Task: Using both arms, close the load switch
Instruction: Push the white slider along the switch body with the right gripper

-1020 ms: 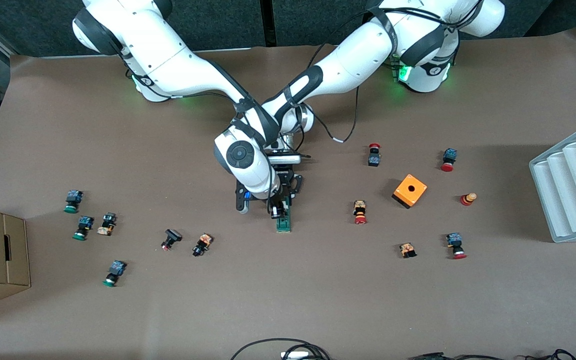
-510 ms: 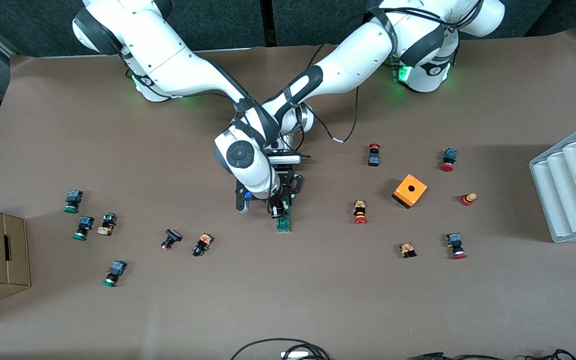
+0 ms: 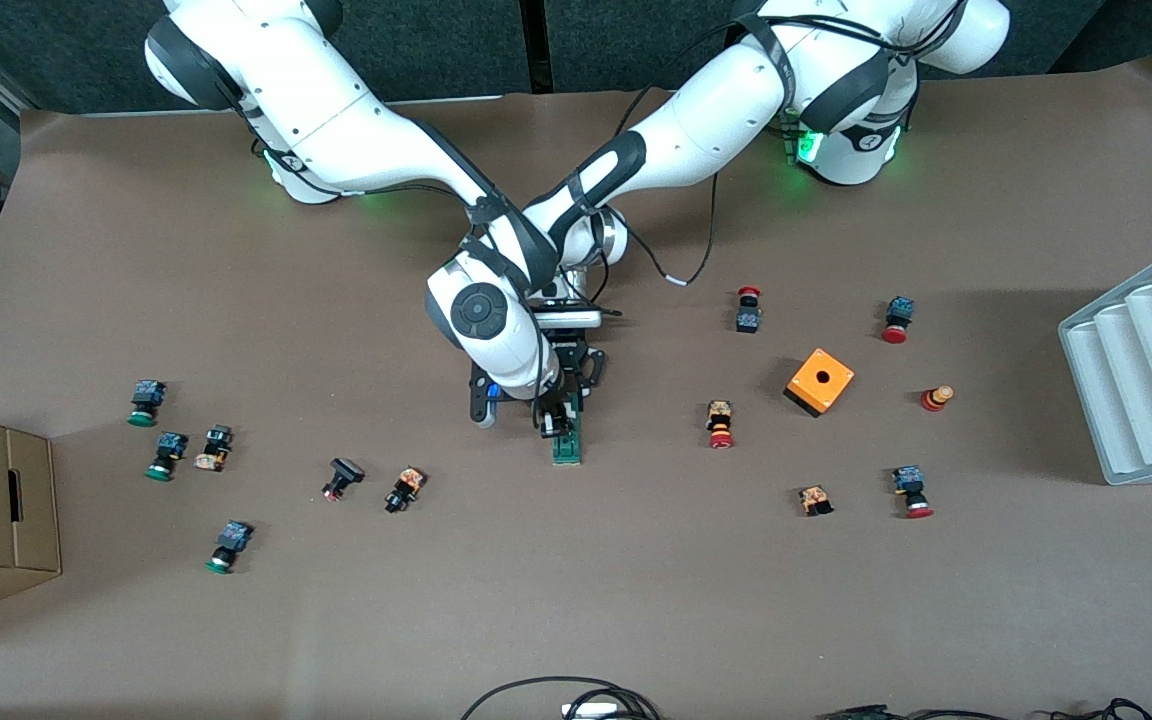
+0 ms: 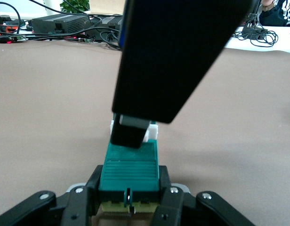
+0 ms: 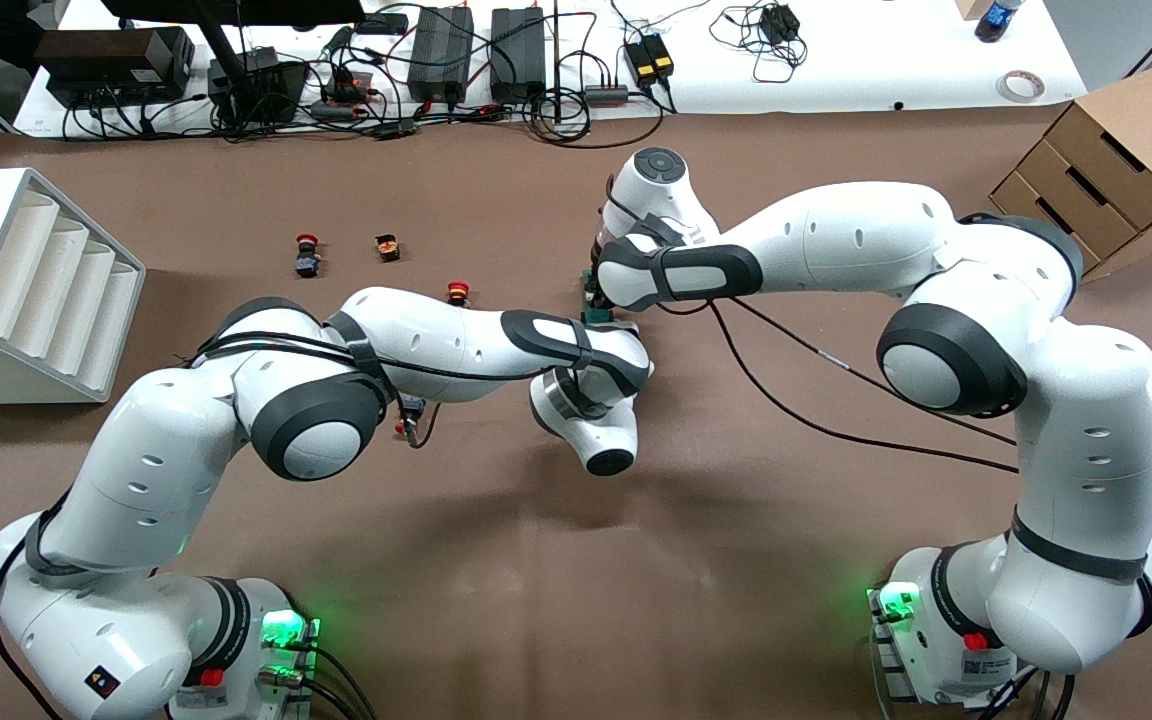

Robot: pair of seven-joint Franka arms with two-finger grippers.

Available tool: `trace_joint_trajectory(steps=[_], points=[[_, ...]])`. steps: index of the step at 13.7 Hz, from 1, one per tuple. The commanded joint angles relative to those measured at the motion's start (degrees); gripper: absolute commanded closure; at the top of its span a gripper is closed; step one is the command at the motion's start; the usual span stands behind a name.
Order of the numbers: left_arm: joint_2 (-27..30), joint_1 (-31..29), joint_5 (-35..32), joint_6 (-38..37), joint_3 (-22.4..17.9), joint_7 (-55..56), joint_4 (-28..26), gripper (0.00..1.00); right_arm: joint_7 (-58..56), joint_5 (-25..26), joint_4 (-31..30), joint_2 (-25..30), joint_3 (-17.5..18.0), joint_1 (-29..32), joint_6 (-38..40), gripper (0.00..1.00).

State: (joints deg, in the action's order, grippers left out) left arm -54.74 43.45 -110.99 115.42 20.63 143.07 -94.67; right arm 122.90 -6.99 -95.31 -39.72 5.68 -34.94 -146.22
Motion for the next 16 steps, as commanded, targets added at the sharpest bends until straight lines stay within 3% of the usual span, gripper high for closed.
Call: trace_joint_trajectory(steps=[1, 7, 16], points=[[-1.0, 0.7, -1.2, 0.5, -0.8, 1.3, 0.5, 0.51, 0.1, 0.8, 2.2, -0.1, -0.6, 1.5, 1.1, 0.53], [-1.0, 0.7, -1.2, 0.5, -0.8, 1.4, 0.5, 0.51, 0.1, 0.7, 3.0, -0.2, -0.6, 2.1, 1.5, 0.68], [-1.0, 0.7, -1.3, 0.5, -0.8, 1.3, 0.5, 0.51, 0.3, 0.7, 4.3, -0.5, -0.6, 2.1, 2.3, 0.71]])
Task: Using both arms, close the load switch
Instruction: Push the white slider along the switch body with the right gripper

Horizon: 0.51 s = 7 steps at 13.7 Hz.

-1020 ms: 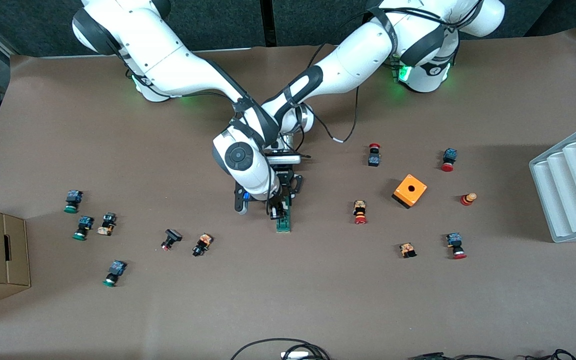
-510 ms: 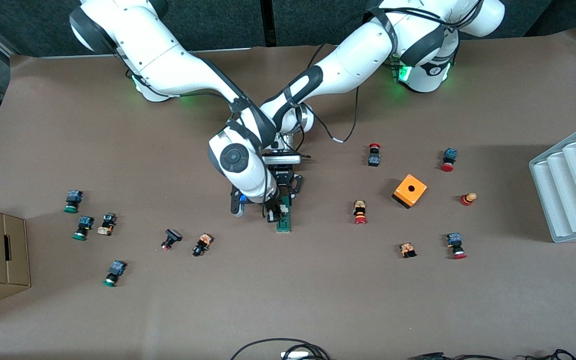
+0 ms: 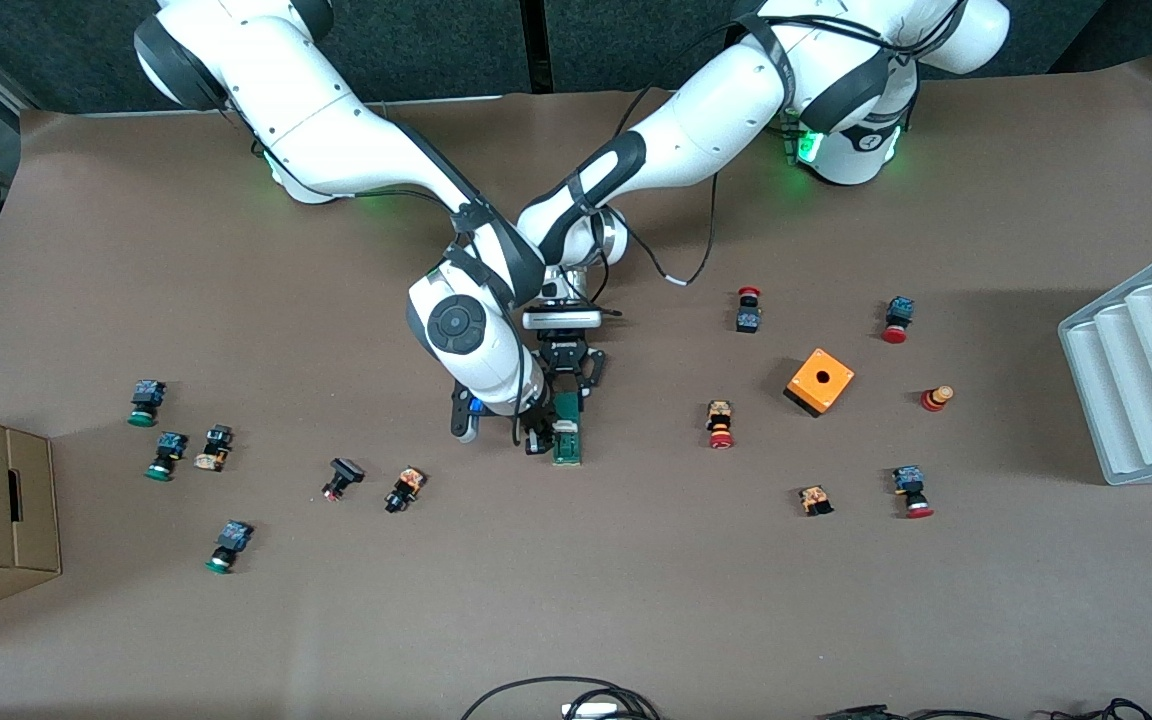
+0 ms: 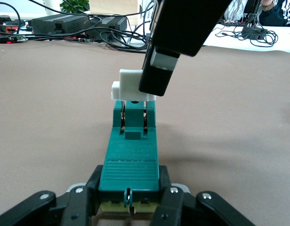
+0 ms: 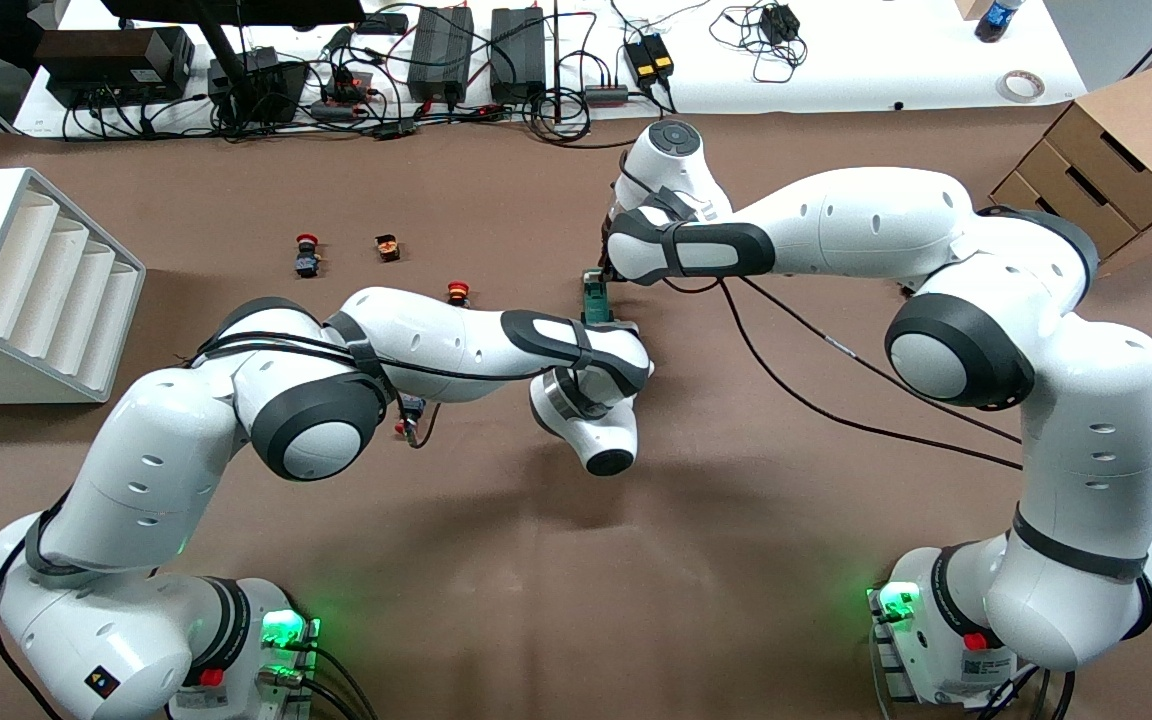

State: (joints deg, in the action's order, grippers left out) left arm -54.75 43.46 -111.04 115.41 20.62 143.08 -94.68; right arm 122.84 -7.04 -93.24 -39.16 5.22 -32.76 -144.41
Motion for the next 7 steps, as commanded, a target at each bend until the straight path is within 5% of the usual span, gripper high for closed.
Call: trace_joint_trajectory(steps=[1, 7], points=[[-0.9, 0.7, -1.2, 0.5, -0.8, 1.3, 0.5, 0.51, 0.5, 0.7, 2.3, -1.1, -0.1, -0.5, 0.5, 0.71], [-0.9, 0.7, -1.2, 0.5, -0.8, 1.3, 0.5, 0.51, 0.6, 0.5, 2.2, -1.1, 0.1, -1.6, 0.5, 0.71]])
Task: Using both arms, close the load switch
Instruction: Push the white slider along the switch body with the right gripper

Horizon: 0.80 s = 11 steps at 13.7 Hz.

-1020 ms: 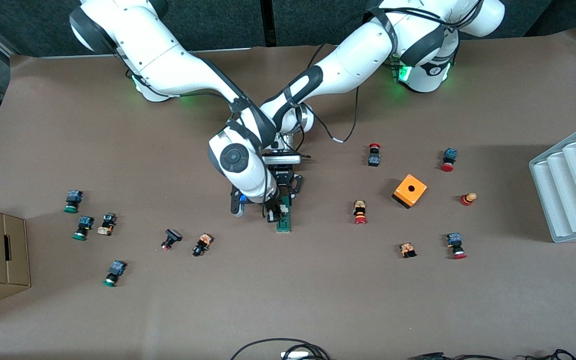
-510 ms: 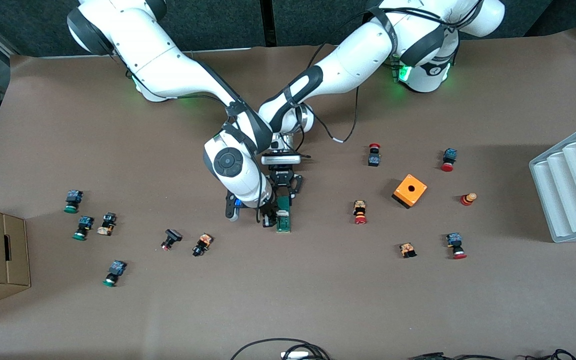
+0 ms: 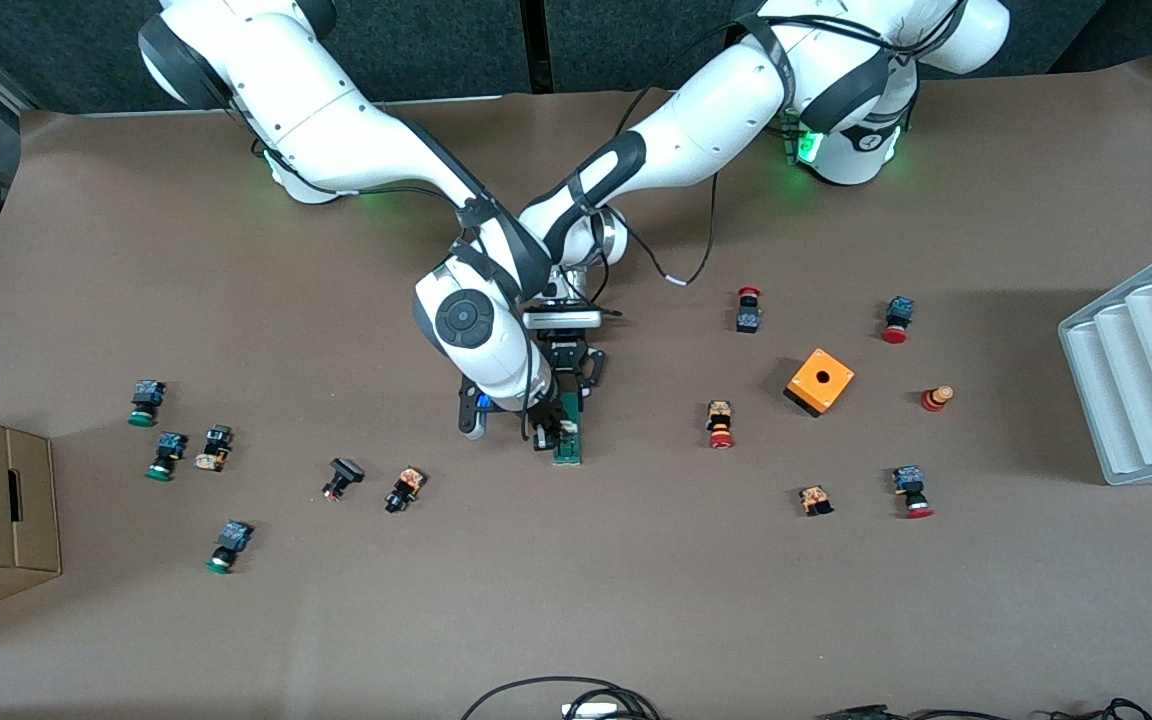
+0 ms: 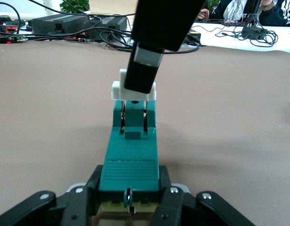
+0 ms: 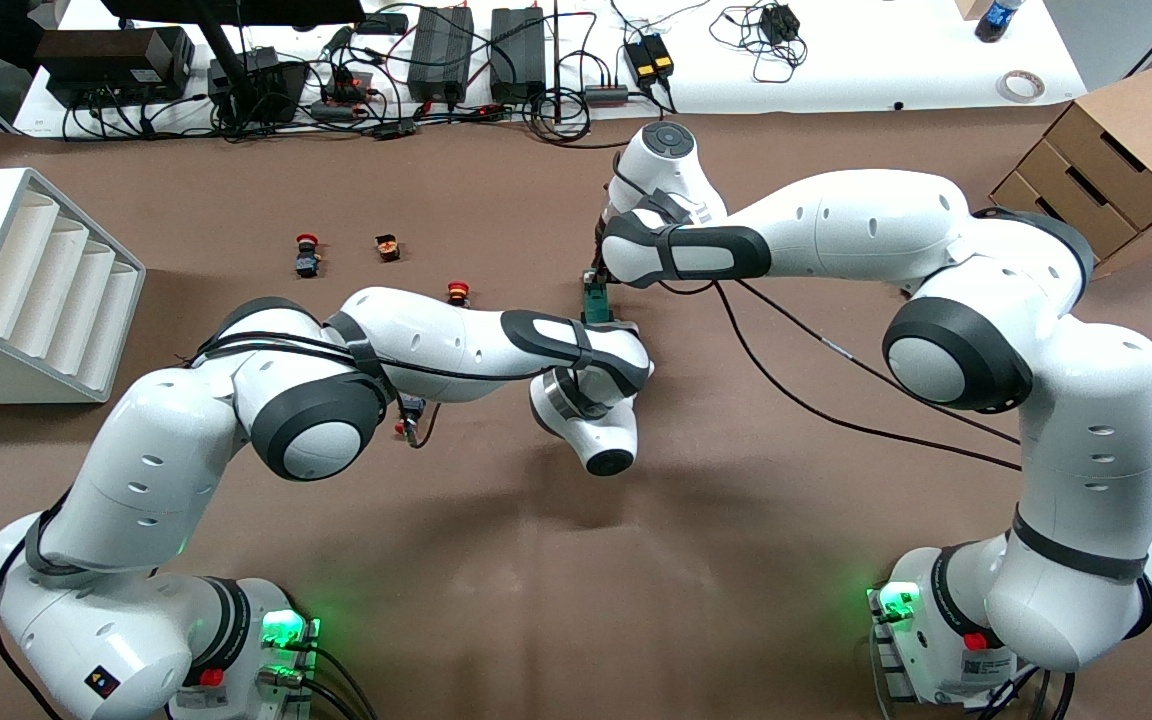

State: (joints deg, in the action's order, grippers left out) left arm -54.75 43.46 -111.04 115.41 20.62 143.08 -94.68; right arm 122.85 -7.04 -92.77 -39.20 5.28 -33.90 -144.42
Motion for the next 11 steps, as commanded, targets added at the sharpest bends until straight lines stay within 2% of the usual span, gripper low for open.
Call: trace_joint_trajectory(steps=[1, 5, 11], points=[[-0.9, 0.7, -1.2, 0.5, -0.8, 1.3, 0.5, 0.51, 0.6, 0.5, 1.7, -1.1, 0.1, -0.6, 0.5, 0.71], [-0.9, 0.6, -1.3, 0.5, -0.8, 1.3, 0.6, 0.51, 0.5, 0.3, 1.7, -1.1, 0.1, -0.5, 0.5, 0.8], [-0.9, 0.5, -1.3, 0.5, -0.8, 1.2, 0.6, 0.51, 0.5, 0.4, 3.6, -2.2, -0.2, 0.1, 0.8, 0.81]])
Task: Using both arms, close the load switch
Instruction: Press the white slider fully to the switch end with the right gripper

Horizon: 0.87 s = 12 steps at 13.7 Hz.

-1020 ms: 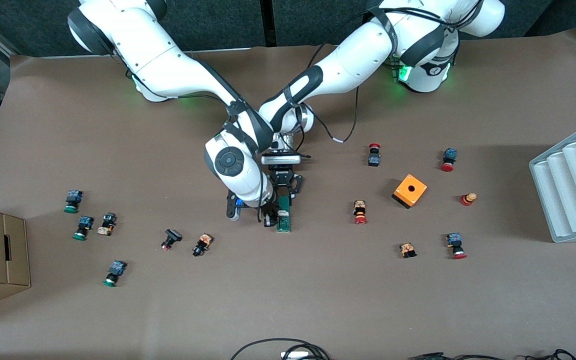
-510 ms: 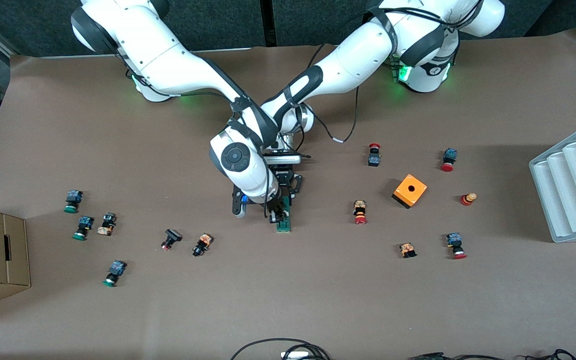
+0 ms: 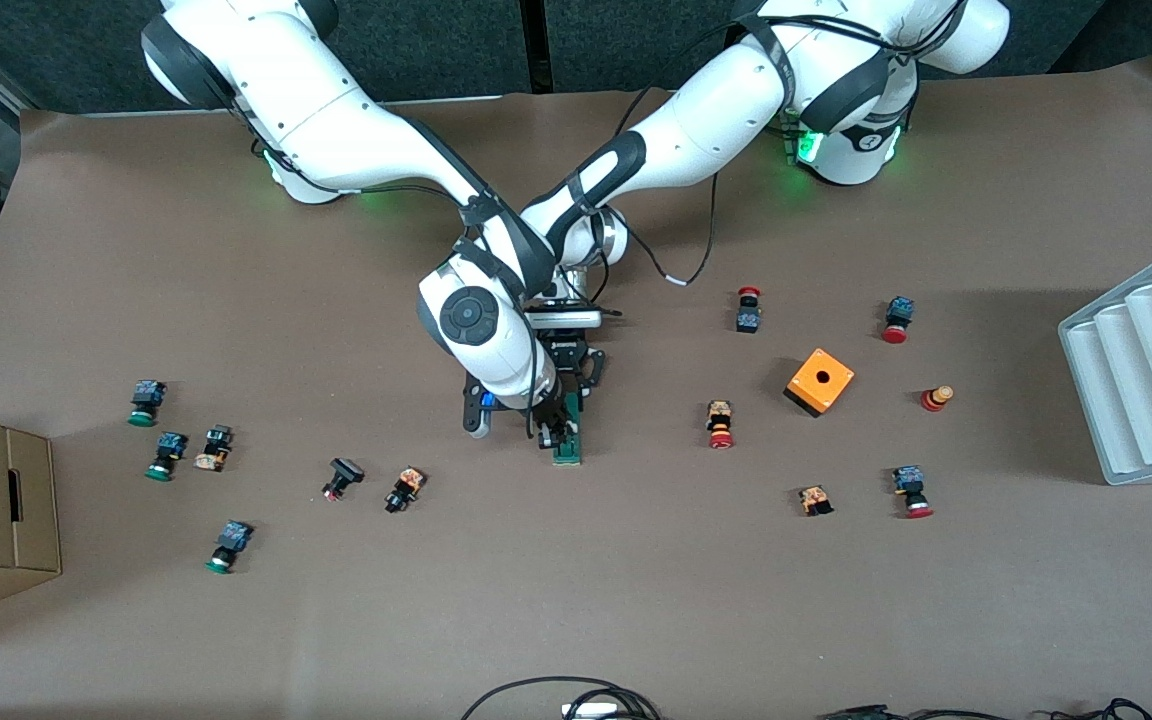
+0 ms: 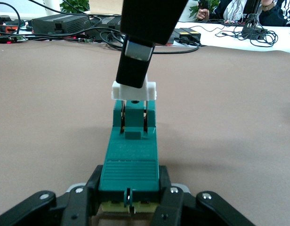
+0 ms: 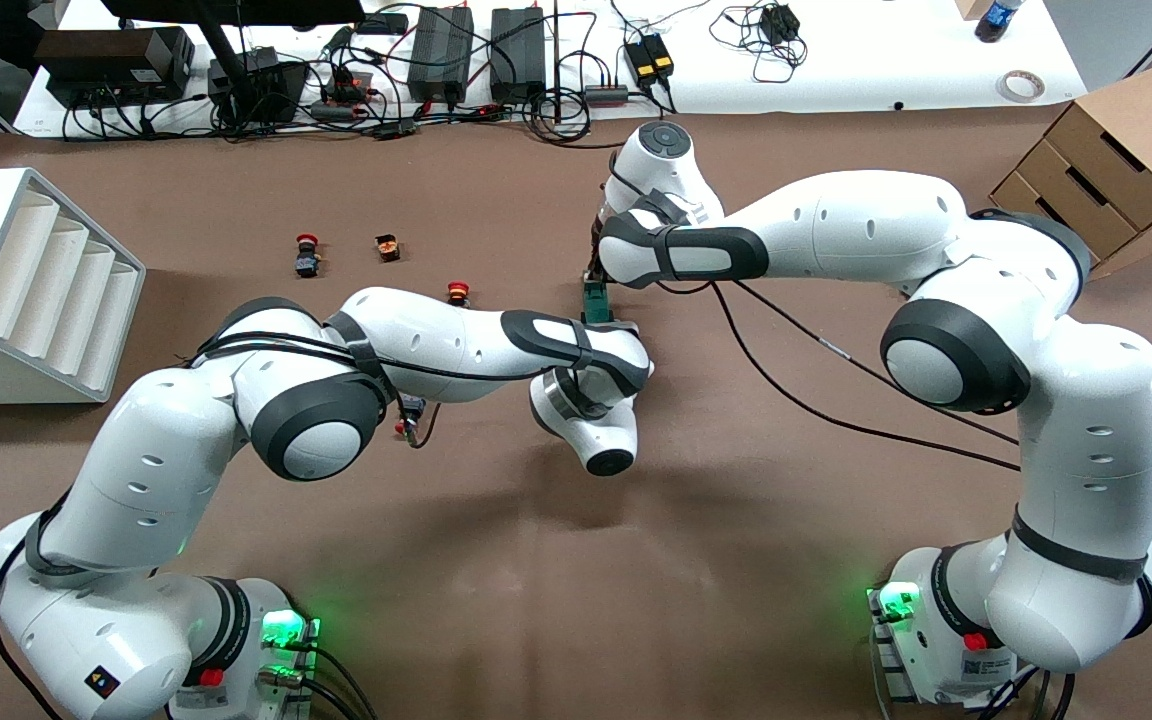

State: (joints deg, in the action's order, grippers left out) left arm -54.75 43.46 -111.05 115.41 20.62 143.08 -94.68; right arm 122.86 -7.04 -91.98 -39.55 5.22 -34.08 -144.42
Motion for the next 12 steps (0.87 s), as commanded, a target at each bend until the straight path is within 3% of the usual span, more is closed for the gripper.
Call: trace_joint_trajectory(steps=[1, 12], points=[[-0.9, 0.5, -1.3, 0.6, -0.8, 1.2, 0.6, 0.51, 0.4, 0.4, 3.1, -1.9, -0.1, 0.4, 0.8, 0.81], [-0.9, 0.5, -1.3, 0.5, -0.8, 1.3, 0.5, 0.51, 0.2, 0.4, 8.5, -6.1, -1.4, 0.8, 2.1, 0.81]])
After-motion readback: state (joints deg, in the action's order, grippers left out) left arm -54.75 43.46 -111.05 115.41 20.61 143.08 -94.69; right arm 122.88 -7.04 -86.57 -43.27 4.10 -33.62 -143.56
